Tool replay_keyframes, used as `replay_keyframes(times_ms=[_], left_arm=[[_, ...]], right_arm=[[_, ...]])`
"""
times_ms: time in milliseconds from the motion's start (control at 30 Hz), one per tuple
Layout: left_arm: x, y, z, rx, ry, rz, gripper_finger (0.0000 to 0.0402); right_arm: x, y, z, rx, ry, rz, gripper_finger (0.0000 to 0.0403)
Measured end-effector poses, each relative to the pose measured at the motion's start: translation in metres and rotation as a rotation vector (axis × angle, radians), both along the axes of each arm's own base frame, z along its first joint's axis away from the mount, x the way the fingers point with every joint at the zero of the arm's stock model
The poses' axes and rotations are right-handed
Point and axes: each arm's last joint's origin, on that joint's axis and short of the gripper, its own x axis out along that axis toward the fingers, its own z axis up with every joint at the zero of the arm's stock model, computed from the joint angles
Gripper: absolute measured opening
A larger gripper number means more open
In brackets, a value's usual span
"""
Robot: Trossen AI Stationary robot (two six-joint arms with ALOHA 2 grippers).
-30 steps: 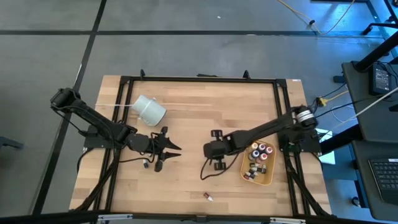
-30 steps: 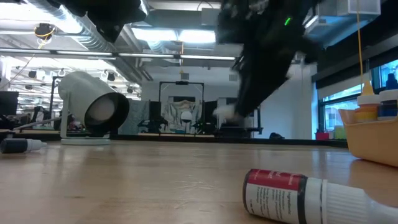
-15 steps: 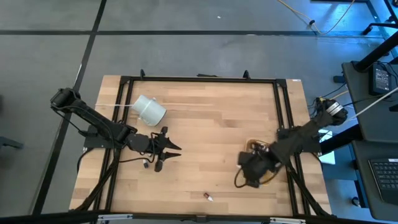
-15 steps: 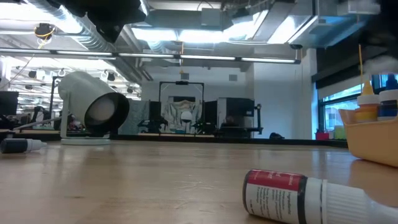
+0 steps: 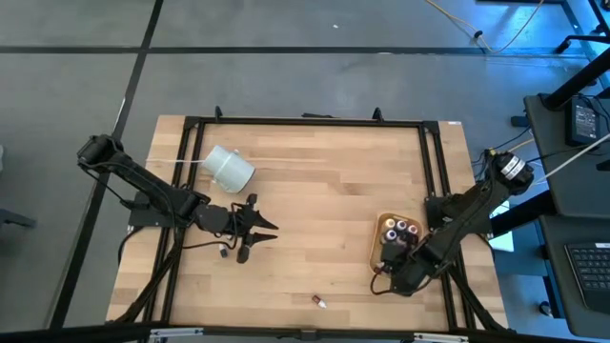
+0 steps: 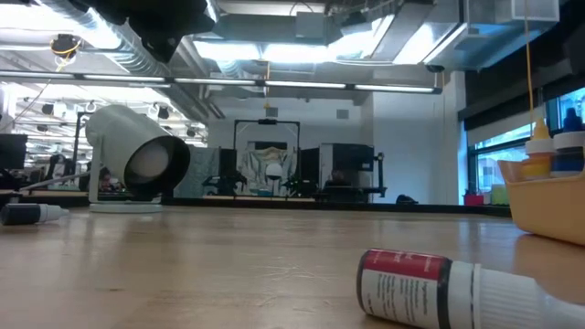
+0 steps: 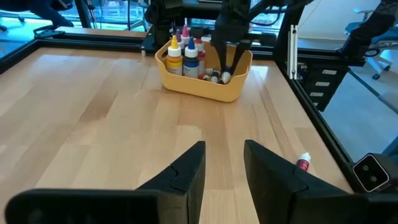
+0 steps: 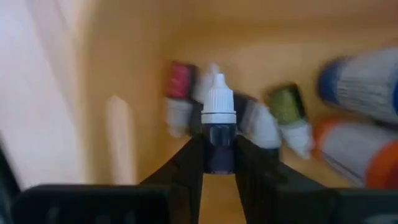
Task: Pick & Place food coloring
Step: Put the small pink food coloring bottle into the yellow bin, then put the top small black food coloring bottle into the yellow bin
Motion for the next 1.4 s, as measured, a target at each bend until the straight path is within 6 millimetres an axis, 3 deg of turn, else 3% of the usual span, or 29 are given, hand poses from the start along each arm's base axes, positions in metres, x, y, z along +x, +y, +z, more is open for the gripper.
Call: replay_keyframes(times_ms=[867, 1400], left_arm=[[-0.0003, 0.0001, -0.0009, 0.004, 0.011, -0.003, 0.0107], [-0.0003, 0.0000, -0.0010, 0.004, 0.011, -0.003, 0.0104]], right_arm=[[0.0000, 0.0010, -0.0002, 0.031, 0.002, 0.011, 0.0085], [0.0016, 0.0012, 0.0066, 0.021, 0.022, 0.001, 0.0156]])
